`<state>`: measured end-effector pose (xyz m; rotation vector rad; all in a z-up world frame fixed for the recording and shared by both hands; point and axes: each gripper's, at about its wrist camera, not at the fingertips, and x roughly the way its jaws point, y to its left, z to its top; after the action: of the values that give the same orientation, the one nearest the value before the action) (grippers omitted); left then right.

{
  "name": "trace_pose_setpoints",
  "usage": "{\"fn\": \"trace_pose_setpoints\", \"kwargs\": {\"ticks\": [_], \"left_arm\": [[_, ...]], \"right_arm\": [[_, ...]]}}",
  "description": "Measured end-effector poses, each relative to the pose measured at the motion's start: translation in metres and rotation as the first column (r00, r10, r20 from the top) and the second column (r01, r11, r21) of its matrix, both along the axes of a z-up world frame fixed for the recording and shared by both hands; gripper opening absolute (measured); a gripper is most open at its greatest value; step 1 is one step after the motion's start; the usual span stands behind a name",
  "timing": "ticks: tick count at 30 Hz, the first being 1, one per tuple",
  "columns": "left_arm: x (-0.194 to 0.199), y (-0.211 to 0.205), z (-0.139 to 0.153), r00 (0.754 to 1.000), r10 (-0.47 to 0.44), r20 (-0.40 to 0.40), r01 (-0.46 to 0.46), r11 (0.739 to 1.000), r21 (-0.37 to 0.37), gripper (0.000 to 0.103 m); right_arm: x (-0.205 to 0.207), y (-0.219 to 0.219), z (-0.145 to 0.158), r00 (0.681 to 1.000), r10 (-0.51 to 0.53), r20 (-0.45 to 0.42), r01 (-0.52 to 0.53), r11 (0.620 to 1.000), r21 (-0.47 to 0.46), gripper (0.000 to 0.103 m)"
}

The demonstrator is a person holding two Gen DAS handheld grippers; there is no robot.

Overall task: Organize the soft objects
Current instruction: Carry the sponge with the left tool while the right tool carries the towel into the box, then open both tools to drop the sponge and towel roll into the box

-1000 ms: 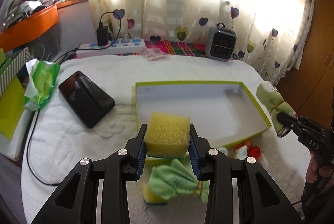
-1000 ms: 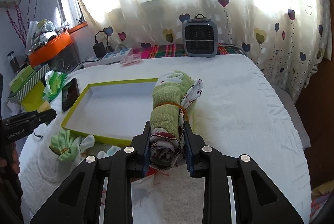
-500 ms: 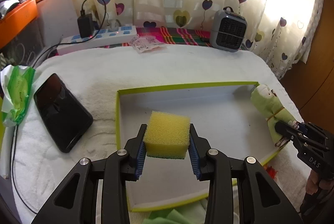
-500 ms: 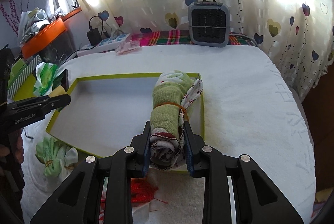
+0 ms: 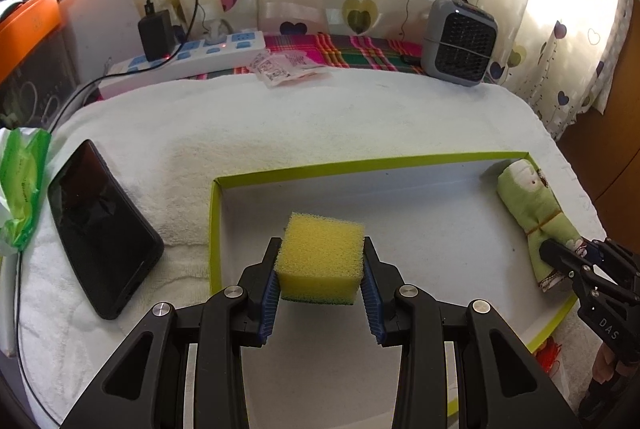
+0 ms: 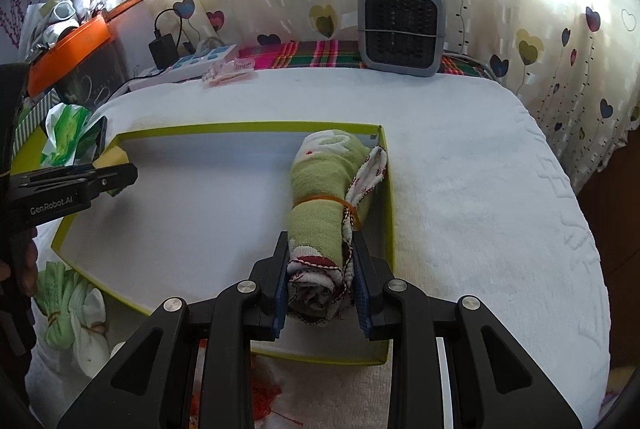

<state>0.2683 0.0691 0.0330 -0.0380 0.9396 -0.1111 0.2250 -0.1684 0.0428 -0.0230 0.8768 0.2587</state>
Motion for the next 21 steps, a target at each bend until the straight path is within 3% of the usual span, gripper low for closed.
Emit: {"fn": "trace_pose_setpoints", "kwargs": {"ticks": [14, 21], "left_arm": [[0.0085, 0.0001, -0.0072, 1.0, 0.003, -0.019, -0.003, 1.0, 0.001, 0.036], [0.0071, -0.0018, -0.0061, 1.0, -0.005, -0.016, 0.005, 1.0, -0.012, 0.049]], "right_arm": [[0.0017, 0.0006, -0.002, 1.0, -0.015, -0.002, 0.015, 1.0, 0.015, 0.037], [-0.0004, 0.0022, -0.0013, 1.0, -0.011, 0.002, 0.011, 1.0, 0.028, 0.043]]}}
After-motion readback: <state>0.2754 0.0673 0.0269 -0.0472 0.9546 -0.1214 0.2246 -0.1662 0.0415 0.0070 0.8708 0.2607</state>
